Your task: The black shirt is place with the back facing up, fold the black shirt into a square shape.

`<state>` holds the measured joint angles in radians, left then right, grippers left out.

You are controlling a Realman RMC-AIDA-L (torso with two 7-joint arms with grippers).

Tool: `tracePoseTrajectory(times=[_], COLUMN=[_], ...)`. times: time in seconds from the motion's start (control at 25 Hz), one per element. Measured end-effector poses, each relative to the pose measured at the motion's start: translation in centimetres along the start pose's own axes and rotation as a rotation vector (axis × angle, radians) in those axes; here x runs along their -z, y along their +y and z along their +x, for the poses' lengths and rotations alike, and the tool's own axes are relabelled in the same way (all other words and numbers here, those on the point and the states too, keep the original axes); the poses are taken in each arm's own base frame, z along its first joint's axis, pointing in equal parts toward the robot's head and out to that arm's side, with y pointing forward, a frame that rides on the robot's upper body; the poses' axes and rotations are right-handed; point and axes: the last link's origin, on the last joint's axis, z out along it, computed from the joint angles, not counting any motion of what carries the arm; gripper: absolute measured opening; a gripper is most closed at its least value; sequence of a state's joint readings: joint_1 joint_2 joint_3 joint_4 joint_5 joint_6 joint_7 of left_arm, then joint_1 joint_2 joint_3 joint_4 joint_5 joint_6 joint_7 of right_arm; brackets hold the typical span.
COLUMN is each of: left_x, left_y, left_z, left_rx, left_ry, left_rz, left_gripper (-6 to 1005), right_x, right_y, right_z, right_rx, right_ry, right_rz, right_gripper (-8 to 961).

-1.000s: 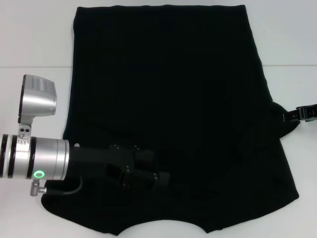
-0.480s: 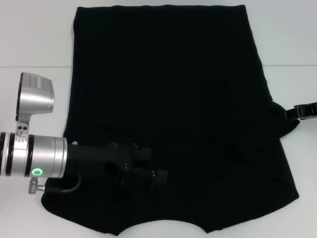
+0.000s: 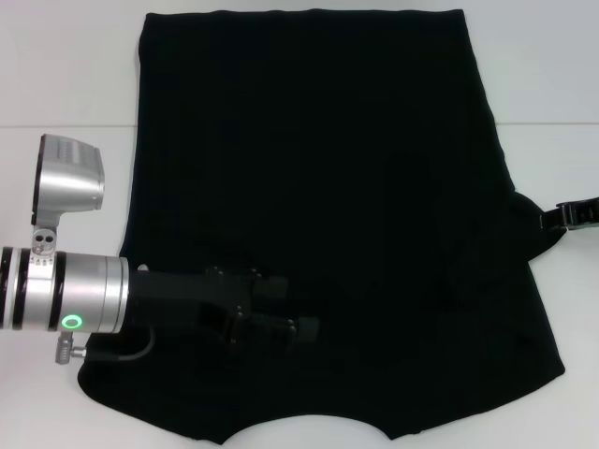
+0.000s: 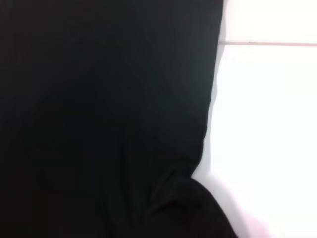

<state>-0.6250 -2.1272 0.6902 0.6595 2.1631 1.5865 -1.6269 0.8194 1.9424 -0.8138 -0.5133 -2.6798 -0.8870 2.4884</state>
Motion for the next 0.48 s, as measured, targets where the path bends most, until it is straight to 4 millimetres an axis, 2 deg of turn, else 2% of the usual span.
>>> tracePoseTrajectory(times=[0.44,0.48], left_x=[0.05,0.05], left_y=[-0.07,-0.07], left_z=[0.16,0.17], left_rx=[-0.002,-0.002], left_ry=[-0.001,-0.001], left_rz=[0.002,0.002], left_gripper=[948,948], right_x=[-0.28,-0.28], right_y=[0.18,0.20], right_z=[0.16,0.14], right_rx=[0.016,0.018], right_ry=[0.008,0.008], right_rz=[0.003,0.003], right_gripper=[552,487])
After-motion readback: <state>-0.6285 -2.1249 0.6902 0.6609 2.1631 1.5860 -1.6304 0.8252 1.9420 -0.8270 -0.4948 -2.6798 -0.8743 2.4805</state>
